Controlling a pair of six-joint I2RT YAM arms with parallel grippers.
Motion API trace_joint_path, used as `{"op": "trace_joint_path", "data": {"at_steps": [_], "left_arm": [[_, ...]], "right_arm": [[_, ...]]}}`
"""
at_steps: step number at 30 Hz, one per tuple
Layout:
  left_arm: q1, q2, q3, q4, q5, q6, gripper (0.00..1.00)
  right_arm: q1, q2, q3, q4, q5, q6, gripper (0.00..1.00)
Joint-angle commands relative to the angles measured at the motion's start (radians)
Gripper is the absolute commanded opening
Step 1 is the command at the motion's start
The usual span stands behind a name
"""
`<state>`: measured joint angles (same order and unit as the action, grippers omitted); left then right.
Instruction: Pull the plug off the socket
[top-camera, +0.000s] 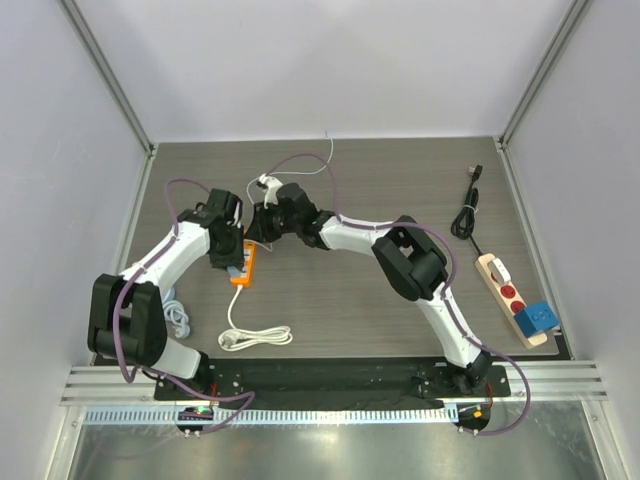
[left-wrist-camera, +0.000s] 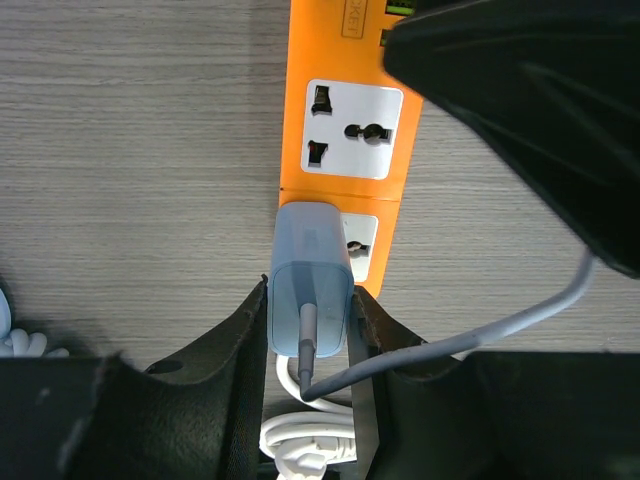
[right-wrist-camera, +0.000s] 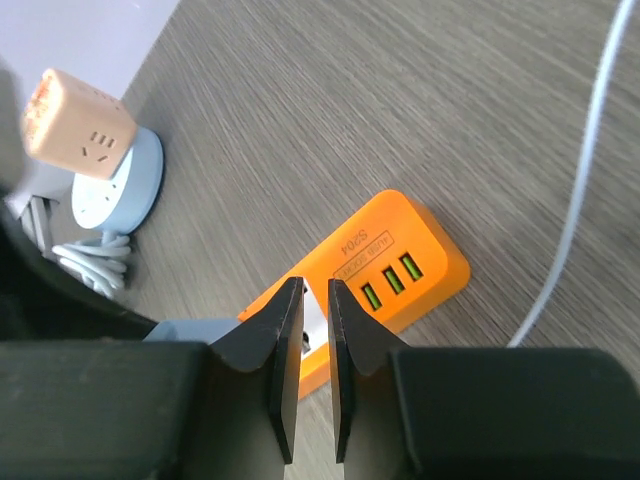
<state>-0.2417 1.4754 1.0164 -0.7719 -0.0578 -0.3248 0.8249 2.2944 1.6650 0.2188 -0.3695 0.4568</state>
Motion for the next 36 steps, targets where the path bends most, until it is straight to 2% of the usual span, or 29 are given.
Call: {"op": "trace_joint_path", "data": {"at_steps": [1,3,13,20,28,33,36], "left_arm": [[0.002,-0.041,0.005,0.036,0.016,0.003,0.1],[0.002,-0.041,0.013,0.034,0.006,0.004,0.0],[0.015,-0.075,0.017,0.065,0.015,-0.008,0.0],[0.035,-0.187,-0.015,0.123,0.01,-0.005,0.0],[0.053,-0.319,-0.045,0.166,-0.016,-0.014,0.0],[0.053,-0.357,-0.064,0.2,-0.005,-0.019,0.0],[0.053,-0.371,-0.071,0.214,0.003,-0.02,0.0]], "right_arm": [[0.023,0.037,0.079,-0.047,0.003,-0.032,0.22],[0.031,0.072,0.101,-0.067,0.009,-0.029,0.22],[0.062,0.089,-0.027,-0.053,0.056,-0.001,0.22],[0.077,0.111,-0.004,-0.11,0.107,-0.032,0.22],[0.077,0.152,0.024,-0.101,0.127,-0.013,0.22],[0.074,0.149,0.087,-0.09,0.167,-0.011,0.22],[0.06,0.143,0.127,-0.047,0.141,0.017,0.22]]}}
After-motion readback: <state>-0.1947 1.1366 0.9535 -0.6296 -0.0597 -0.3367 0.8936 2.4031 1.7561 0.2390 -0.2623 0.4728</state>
